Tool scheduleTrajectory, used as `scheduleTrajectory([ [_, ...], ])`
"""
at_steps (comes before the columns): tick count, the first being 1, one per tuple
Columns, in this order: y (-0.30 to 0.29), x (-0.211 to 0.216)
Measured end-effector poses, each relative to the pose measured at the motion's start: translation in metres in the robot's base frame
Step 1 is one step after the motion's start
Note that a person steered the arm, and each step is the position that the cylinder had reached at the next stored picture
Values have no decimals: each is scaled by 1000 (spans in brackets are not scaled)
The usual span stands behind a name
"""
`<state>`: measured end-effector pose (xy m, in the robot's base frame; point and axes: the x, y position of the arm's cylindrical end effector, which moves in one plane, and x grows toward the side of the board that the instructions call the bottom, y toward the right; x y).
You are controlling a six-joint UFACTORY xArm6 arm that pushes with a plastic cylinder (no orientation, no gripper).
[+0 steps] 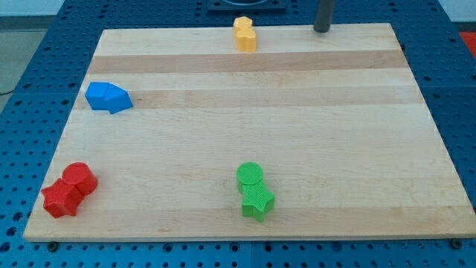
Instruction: Push the yellow heart to the center
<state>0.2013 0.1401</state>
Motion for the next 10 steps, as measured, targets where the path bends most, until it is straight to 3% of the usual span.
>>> scheduleTrajectory([
  [5,-100,40],
  [8,-167,96],
  [9,-204,99],
  [10,-222,42],
])
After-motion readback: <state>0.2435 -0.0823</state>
